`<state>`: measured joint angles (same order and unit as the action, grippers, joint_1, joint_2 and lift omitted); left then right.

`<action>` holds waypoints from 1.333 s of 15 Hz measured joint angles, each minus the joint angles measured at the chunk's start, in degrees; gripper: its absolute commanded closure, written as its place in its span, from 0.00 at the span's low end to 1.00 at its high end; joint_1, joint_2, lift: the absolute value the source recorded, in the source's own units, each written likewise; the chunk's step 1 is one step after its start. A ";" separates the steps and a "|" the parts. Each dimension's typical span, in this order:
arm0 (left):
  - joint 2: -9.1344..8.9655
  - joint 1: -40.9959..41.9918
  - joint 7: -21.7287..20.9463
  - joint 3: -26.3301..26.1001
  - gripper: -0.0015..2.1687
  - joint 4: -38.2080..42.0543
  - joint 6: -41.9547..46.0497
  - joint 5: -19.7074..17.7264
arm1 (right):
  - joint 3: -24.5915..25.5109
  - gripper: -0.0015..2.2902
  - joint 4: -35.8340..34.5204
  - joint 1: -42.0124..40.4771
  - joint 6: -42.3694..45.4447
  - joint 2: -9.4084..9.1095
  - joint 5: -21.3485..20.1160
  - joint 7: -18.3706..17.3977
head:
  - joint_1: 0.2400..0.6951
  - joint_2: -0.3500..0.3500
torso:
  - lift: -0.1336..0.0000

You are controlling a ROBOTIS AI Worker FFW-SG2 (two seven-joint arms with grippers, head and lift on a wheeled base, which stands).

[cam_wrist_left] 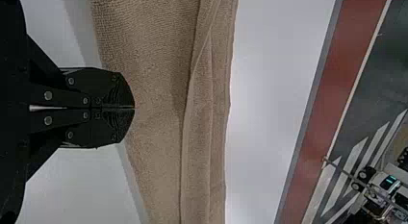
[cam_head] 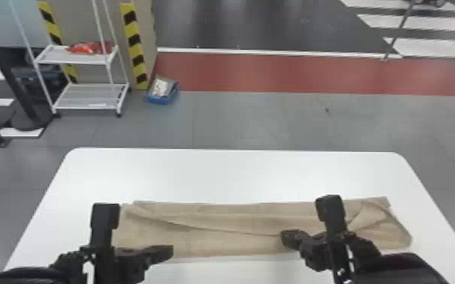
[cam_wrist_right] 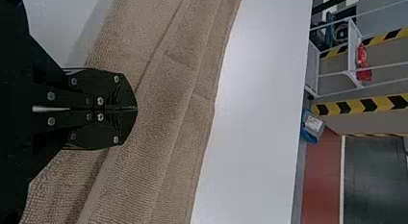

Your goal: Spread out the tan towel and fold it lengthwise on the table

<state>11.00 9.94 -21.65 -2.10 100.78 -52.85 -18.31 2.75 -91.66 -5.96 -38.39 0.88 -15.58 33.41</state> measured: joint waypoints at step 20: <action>0.16 1.48 -0.58 2.01 0.60 3.18 -4.26 0.03 | -1.88 0.31 -5.74 4.12 28.69 2.18 -34.88 31.78 | 1.00 0.50 | 1.00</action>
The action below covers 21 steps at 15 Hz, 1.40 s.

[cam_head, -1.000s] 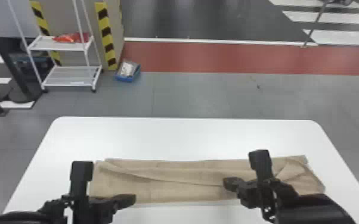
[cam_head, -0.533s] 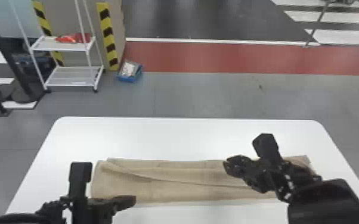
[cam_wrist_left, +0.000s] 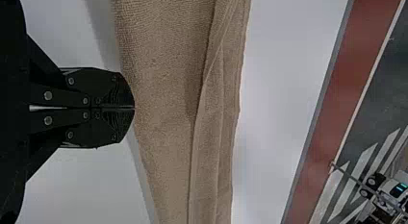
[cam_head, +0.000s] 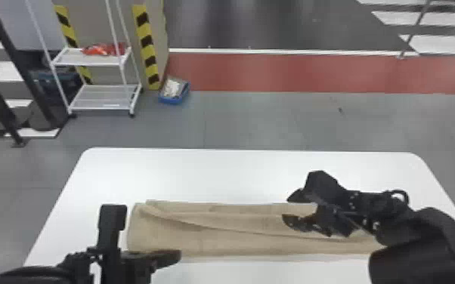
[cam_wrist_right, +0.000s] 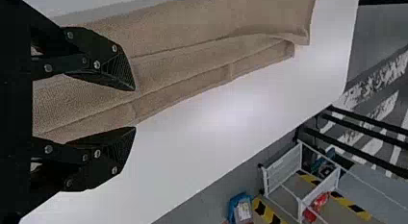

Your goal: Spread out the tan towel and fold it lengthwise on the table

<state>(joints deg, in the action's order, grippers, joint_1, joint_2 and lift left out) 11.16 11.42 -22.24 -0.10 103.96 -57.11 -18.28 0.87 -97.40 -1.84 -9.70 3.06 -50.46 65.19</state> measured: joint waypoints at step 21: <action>-0.17 -0.50 0.12 -0.29 0.60 0.30 -0.51 0.18 | -5.08 0.39 16.60 6.05 2.38 -0.16 -11.17 -2.68 | 1.00 0.51 | 1.00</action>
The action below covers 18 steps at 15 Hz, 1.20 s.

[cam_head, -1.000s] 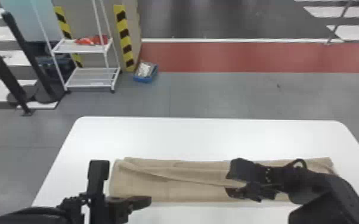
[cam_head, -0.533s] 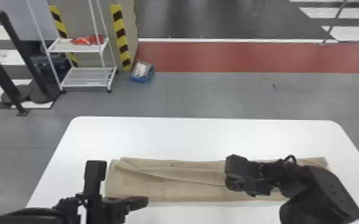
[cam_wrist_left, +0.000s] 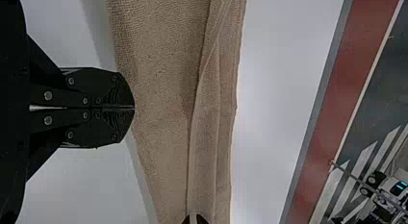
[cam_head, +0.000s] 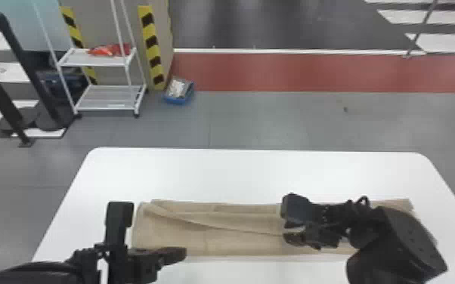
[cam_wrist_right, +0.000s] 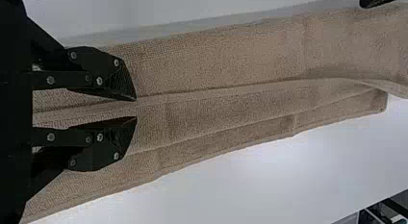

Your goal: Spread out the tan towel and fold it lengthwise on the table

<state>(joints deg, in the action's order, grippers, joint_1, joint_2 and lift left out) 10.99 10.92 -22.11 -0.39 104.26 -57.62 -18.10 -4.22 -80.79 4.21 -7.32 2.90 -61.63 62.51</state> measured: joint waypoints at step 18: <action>0.03 -0.46 -0.19 0.40 0.60 -0.20 -1.07 0.00 | -0.82 0.45 2.75 1.83 -4.57 -0.09 1.17 1.06 | 1.00 0.51 | 1.00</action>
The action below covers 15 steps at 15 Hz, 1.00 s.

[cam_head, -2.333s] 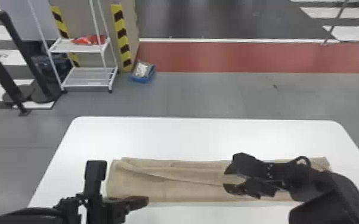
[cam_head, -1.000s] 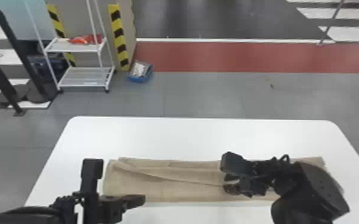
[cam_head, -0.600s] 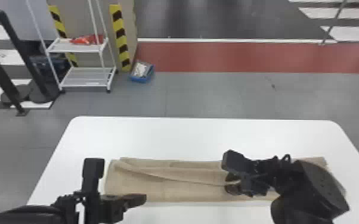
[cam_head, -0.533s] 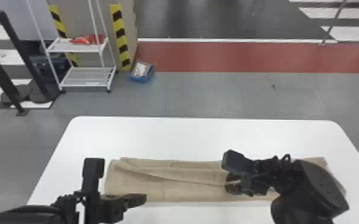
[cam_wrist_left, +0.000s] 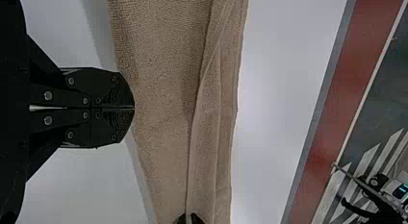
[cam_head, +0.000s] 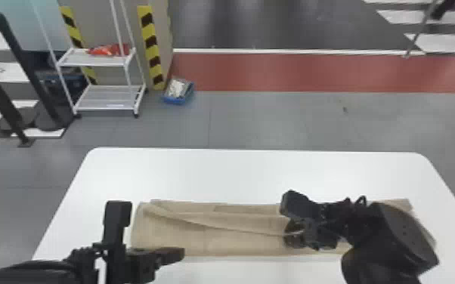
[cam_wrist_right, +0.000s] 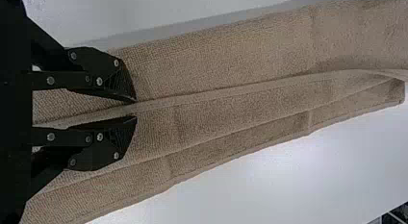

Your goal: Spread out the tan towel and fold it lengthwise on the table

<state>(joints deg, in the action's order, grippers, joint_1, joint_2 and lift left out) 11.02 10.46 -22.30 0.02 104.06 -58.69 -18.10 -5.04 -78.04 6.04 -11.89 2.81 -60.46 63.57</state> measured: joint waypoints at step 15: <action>0.14 0.35 -0.11 0.24 0.60 0.59 -1.35 0.00 | 1.95 0.63 -2.68 0.85 -4.68 0.00 3.33 -1.12 | 1.00 0.48 | 1.00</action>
<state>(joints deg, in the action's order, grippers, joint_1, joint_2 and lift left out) 11.16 10.81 -22.41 0.26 104.64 -60.04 -18.10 -3.09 -80.72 6.89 -16.57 2.81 -57.13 62.45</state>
